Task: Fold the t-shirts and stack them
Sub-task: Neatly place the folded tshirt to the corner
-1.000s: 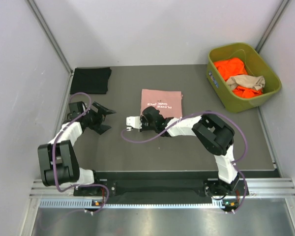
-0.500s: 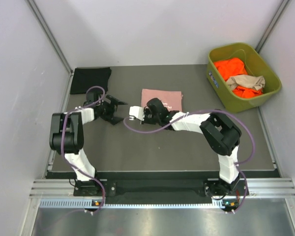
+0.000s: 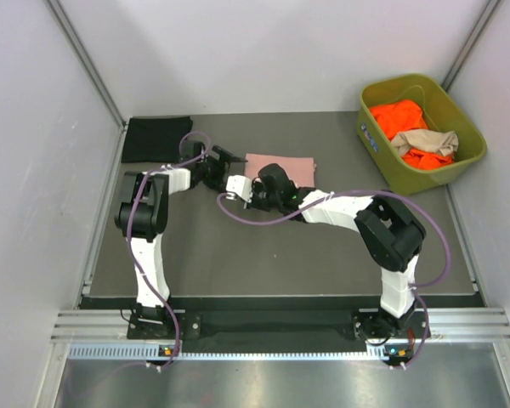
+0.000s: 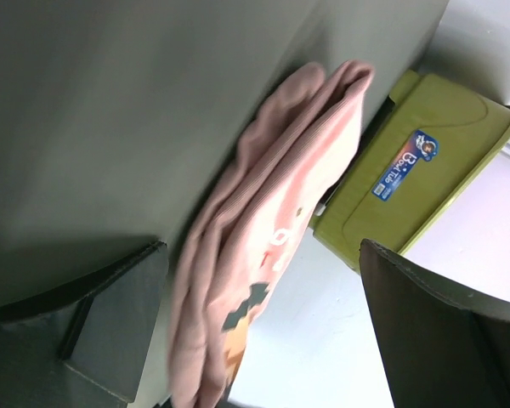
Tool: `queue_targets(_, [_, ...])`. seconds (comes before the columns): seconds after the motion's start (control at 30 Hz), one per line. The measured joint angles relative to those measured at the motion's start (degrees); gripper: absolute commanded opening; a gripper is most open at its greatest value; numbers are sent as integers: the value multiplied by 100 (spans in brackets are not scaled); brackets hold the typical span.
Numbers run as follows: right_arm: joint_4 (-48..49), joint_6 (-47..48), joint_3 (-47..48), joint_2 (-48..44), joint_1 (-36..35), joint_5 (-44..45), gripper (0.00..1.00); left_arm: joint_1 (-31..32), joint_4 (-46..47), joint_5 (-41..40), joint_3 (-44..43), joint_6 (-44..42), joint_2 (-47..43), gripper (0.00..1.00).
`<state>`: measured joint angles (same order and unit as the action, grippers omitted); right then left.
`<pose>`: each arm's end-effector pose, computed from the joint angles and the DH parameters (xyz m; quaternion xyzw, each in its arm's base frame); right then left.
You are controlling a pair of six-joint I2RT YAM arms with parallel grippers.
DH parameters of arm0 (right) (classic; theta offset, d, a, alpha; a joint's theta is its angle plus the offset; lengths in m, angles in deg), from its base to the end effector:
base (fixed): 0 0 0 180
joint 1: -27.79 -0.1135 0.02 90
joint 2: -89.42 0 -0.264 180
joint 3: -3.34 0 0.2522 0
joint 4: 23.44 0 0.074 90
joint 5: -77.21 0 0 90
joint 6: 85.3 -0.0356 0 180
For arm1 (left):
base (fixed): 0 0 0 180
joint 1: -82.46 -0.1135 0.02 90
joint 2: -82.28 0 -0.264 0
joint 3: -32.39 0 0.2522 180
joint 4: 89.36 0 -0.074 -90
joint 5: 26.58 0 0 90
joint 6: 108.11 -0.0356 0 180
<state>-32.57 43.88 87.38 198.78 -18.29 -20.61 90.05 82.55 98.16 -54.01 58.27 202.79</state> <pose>0.2917 0.3099 0.1929 -0.6212 0.6279 0.0882 0.4604 0.4328 -0.0781 0.1302 -0.3931 0.7883 -0.4615 0.1048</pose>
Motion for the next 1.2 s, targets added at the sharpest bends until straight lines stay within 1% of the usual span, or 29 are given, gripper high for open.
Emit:
queue_targets(0.1, [2, -81, 0, -9, 44, -52, 0, 118, -85, -92, -262, 24, 151, 99])
queue_targets(0.37, [7, -245, 0, -229, 197, -153, 0, 267, -337, -299, -376, 157, 153, 99])
queue_targets(0.57, [28, -343, 0, -313, 289, -249, 0, 382, -286, -439, -376, 195, 153, 99])
queue_targets(0.7, [26, -354, 0, -317, 299, -284, 0, 402, -291, -461, -444, 197, 195, 96])
queue_targets(0.9, [26, -389, 0, -354, 310, -291, 0, 422, -334, -529, -717, 184, 380, 91])
queue_targets(1.13, [33, -457, 0, -459, 363, -308, 0, 463, -459, -619, -1064, 39, 581, 88])
queue_targets(1.2, [33, -490, 0, -468, 367, -323, 0, 468, -457, -627, -1126, 7, 629, 85])
